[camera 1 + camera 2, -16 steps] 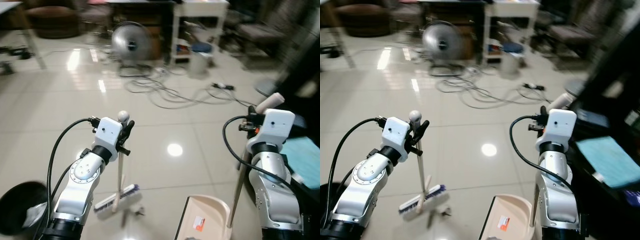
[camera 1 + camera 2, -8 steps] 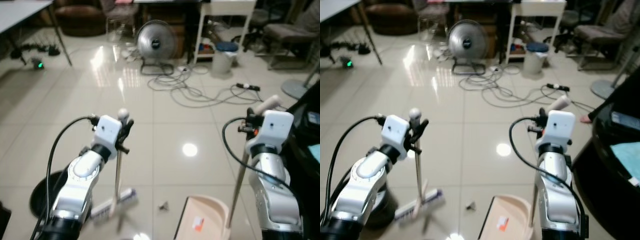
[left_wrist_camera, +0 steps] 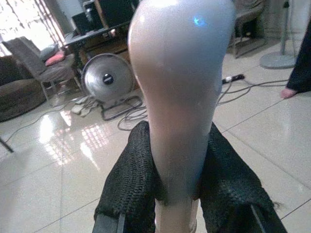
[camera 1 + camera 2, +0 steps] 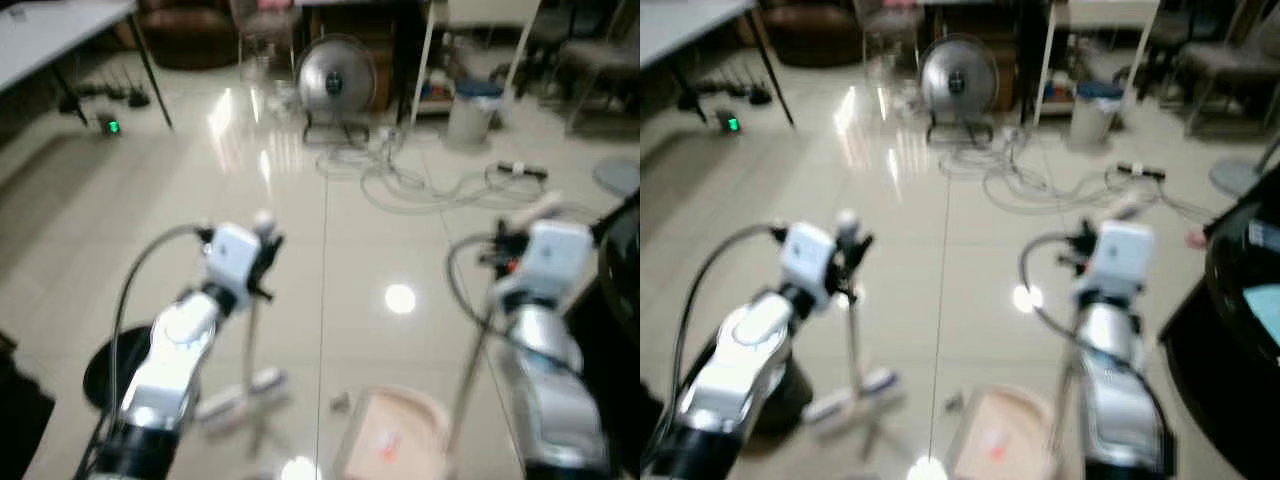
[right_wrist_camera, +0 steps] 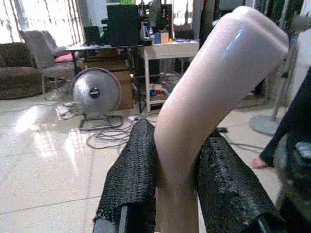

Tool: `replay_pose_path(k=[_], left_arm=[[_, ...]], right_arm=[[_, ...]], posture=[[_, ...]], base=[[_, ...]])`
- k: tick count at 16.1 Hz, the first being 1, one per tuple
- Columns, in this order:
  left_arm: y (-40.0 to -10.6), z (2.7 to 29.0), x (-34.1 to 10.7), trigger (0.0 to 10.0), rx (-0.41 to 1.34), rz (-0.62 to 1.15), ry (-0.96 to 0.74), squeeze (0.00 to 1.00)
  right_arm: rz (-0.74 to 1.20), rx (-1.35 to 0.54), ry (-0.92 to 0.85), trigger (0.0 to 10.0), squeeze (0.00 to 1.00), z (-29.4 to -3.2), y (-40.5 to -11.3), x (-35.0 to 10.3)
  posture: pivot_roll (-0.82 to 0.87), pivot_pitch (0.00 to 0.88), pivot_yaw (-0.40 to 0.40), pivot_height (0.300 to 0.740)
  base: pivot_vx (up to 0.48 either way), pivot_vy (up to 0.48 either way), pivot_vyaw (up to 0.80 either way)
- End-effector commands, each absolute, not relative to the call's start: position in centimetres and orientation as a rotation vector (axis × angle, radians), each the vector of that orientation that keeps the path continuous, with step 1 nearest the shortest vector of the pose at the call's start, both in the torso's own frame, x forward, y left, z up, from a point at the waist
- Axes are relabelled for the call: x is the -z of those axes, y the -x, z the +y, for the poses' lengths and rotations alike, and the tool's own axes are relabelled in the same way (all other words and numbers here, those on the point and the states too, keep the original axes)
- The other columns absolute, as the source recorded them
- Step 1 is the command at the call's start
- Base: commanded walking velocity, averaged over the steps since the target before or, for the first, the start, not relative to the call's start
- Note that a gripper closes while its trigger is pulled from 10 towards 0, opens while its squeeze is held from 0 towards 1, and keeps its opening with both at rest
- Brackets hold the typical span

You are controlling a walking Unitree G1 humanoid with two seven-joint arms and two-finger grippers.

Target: Sweep floor

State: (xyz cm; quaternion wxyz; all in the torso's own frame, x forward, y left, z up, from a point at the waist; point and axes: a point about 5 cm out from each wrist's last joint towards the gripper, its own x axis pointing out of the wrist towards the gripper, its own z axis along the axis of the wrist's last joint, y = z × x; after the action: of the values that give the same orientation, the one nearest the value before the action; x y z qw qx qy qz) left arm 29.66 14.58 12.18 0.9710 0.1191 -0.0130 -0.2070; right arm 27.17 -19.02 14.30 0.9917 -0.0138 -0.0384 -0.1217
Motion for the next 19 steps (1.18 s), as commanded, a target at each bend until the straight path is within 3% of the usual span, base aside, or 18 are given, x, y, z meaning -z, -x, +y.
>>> replay_pose_path(k=[1,3,8,14,19], left_arm=[[-30.26,15.31,-13.29,10.0,0.371,-0.083,-0.276,0.00],[-30.46,15.19,-13.52,10.0,0.364,-0.099,-0.269,0.00],[-30.63,14.73,-14.11,10.0,0.375,-0.143,-0.231,0.00],[-30.57,14.73,-13.94,10.0,0.385,-0.140,-0.225,0.00],[-30.53,14.54,-13.82,10.0,0.401,-0.147,-0.224,0.00]], right_arm=[[-0.141,0.215,0.026,10.0,0.00,-18.16,-27.35,-15.56],[-0.134,0.218,0.013,10.0,0.00,-18.14,-27.46,-15.52],[-0.132,0.220,0.000,10.0,0.00,-18.05,-27.53,-15.47],[-0.126,0.218,0.009,10.0,0.00,-18.03,-27.38,-15.30],[-0.121,0.223,0.014,10.0,0.00,-18.02,-27.36,-15.23]], posture=[[-0.01,0.000,0.042,0.740],[-0.01,0.000,0.041,0.740],[0.00,0.000,0.040,0.740],[0.00,0.000,0.039,0.740],[0.00,0.000,0.039,0.740]], base=[[0.000,0.000,0.00],[0.000,0.000,0.00],[0.170,0.000,-0.75],[0.314,0.000,0.00],[0.000,0.000,0.00]])
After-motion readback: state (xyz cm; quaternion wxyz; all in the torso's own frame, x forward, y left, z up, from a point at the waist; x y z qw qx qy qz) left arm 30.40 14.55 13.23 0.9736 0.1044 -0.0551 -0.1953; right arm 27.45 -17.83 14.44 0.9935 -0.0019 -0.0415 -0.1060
